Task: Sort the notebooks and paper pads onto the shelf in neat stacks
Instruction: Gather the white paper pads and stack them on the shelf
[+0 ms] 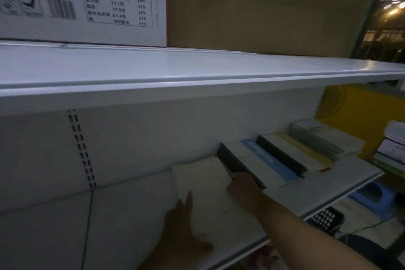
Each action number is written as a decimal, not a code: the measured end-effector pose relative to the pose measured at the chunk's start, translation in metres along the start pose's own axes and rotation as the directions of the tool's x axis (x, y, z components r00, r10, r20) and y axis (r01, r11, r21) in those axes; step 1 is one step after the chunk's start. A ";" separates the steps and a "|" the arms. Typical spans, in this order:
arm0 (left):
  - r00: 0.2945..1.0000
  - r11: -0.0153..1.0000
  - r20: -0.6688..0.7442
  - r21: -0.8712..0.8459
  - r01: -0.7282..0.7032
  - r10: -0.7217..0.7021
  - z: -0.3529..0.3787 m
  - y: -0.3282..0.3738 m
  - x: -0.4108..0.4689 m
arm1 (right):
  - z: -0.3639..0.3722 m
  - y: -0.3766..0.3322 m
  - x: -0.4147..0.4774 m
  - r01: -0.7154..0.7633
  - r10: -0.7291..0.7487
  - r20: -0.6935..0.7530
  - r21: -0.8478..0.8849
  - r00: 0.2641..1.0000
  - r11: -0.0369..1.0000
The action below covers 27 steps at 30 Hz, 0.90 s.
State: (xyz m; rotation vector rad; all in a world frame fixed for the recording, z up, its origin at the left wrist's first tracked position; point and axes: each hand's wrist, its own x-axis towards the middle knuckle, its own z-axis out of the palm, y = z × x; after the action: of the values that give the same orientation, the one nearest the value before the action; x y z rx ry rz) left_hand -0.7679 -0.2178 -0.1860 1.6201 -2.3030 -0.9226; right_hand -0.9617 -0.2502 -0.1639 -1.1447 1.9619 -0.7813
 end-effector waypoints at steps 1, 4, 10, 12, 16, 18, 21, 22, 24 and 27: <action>0.999 1.000 -0.042 0.000 -0.006 0.006 0.005 -0.002 0.001 | 0.000 -0.002 0.006 0.019 -0.019 0.020 -0.026 1.000 0.999; 0.979 1.000 -0.203 -0.027 0.012 -0.017 0.019 -0.016 0.005 | -0.002 -0.007 0.011 0.140 -0.124 0.077 -0.268 0.989 0.953; 0.899 0.997 -0.438 0.065 0.038 -0.005 0.031 -0.014 -0.002 | 0.000 0.018 0.002 0.349 -0.317 0.146 -0.378 0.937 0.857; 0.908 0.991 -0.399 -0.047 0.122 -0.131 0.030 -0.012 0.000 | 0.000 0.038 -0.007 0.421 -0.399 0.137 -0.301 0.907 0.855; 0.895 0.976 -0.397 -0.154 0.155 -0.205 0.030 -0.007 -0.002 | -0.004 0.050 -0.013 0.476 -0.427 0.229 -0.236 0.875 0.847; 0.898 0.975 -0.385 -0.146 0.168 -0.212 0.031 -0.005 -0.003 | -0.009 0.047 -0.016 0.503 -0.424 0.326 -0.217 0.845 0.837; 0.905 0.976 -0.373 -0.147 0.162 -0.206 0.029 -0.001 -0.005 | -0.017 0.050 -0.013 0.553 -0.471 0.367 -0.159 0.802 0.818; 0.910 0.978 -0.364 -0.133 0.159 -0.198 0.028 0.001 -0.006 | -0.018 0.051 -0.012 0.578 -0.499 0.361 -0.149 0.787 0.803; 0.918 0.980 -0.349 -0.119 0.158 -0.190 0.027 0.006 -0.009 | -0.019 0.055 -0.010 0.601 -0.538 0.331 -0.126 0.775 0.789; 0.915 0.978 -0.345 -0.105 0.182 -0.207 0.025 0.015 -0.015 | -0.017 0.056 -0.008 0.620 -0.551 0.342 -0.134 0.761 0.773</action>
State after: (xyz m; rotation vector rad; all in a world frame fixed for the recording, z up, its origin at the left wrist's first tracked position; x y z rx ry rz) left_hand -0.7855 -0.1921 -0.1944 1.8371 -1.8743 -0.6692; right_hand -0.9987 -0.2166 -0.1961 -1.9674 1.4729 -0.6406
